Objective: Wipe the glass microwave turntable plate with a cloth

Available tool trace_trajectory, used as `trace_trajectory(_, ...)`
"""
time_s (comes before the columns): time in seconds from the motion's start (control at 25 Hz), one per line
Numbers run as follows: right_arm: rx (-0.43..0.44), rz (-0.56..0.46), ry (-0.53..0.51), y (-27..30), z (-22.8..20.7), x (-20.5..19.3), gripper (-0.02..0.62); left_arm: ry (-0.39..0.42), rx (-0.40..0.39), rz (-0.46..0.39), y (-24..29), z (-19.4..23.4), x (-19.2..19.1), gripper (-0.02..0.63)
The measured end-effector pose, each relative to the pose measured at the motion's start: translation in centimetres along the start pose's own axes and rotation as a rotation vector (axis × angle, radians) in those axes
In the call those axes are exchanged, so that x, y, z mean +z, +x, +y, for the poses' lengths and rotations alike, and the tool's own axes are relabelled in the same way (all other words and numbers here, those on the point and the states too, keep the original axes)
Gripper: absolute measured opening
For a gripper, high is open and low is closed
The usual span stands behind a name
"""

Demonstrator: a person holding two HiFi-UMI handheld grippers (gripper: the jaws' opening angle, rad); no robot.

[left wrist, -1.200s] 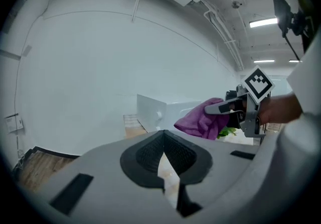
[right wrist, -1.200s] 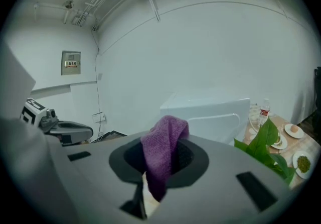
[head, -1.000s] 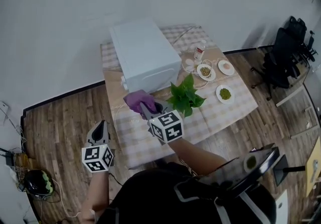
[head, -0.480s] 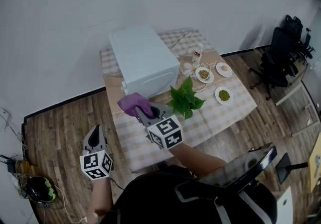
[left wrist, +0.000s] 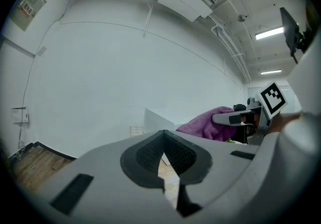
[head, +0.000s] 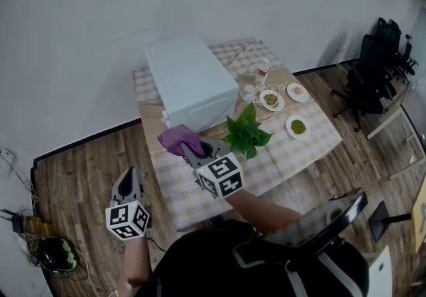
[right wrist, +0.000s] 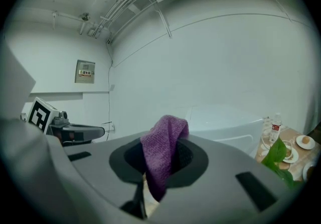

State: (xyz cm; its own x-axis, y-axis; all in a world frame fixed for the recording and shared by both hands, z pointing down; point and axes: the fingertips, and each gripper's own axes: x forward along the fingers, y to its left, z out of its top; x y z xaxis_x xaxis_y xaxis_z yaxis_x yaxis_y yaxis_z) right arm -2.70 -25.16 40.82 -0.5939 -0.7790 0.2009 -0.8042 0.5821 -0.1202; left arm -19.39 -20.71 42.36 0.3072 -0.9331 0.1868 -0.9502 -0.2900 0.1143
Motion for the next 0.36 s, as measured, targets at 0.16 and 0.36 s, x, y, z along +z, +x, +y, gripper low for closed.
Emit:
trace_trajectory(0.16, 0.002, -0.006, -0.004, 0.04, -0.16, 0.02, 0.057, 0.001, -0.003, 0.003, 0.22, -0.2, -0.15, 0.008)
trace_trajectory(0.36, 0.002, -0.004, -0.009, -0.02, -0.06, -0.08, 0.057, 0.018, -0.017, 0.007, 0.21, -0.51, -0.2, 0.008)
